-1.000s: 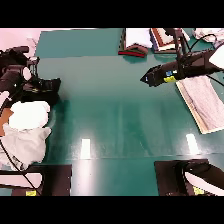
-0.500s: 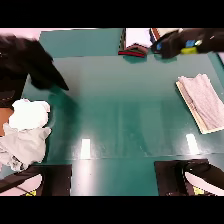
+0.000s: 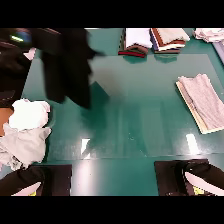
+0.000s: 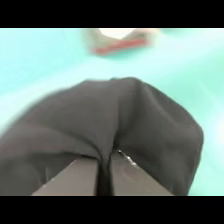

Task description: Fold the shirts.

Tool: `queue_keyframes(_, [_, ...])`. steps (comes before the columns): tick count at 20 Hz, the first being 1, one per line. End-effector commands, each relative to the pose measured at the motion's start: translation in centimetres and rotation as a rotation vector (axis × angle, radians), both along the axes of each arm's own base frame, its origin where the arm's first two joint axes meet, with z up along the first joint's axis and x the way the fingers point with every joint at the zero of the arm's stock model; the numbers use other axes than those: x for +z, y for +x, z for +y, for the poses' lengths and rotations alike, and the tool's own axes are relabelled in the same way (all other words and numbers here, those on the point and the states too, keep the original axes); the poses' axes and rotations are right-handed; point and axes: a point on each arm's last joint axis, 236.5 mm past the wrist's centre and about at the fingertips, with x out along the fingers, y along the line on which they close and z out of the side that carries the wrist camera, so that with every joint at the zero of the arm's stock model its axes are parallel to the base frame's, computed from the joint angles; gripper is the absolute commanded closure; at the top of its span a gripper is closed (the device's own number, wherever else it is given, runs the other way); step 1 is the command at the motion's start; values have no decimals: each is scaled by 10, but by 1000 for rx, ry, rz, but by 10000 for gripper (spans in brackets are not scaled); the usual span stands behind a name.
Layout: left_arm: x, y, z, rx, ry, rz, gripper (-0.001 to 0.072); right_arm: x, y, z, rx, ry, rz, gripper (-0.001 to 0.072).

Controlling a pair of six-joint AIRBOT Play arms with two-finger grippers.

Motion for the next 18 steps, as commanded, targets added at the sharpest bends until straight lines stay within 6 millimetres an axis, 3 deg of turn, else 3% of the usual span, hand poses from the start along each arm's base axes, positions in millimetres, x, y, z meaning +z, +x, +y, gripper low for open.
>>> queue_keyframes(1, [-59, -38, -103, -247, 83, 92, 647, 0, -3, -4, -6, -17, 8, 690])
queue_keyframes(2, [-78, -39, -124, -276, 94, 114, 368, -1, -4, -4, -5, -20, 14, 690])
queue_keyframes(3, [-92, -37, -136, -286, 106, 130, 157, -2, -5, -4, -5, -22, 18, 690])
queue_keyframes(5, [-112, -19, -129, -247, 154, 150, 148, -5, -6, -4, -3, -29, 32, 691])
queue_keyframes(8, [-118, 42, -64, -44, 139, 191, 149, -7, -7, -4, -2, -31, 37, 690])
queue_keyframes(10, [-136, 77, -19, 97, 70, 274, 149, -7, -7, -4, -1, -31, 37, 690])
queue_keyframes(12, [-179, 91, -3, 138, 12, 418, 149, -8, -6, -4, -1, -32, 41, 690])
queue_keyframes(16, [-298, 84, -19, 115, 18, 702, 149, -17, -4, -2, 3, -41, 70, 690])
queue_keyframes(18, [-346, 74, -36, 106, -18, 845, 149, -26, -3, -2, 6, -56, 104, 690])
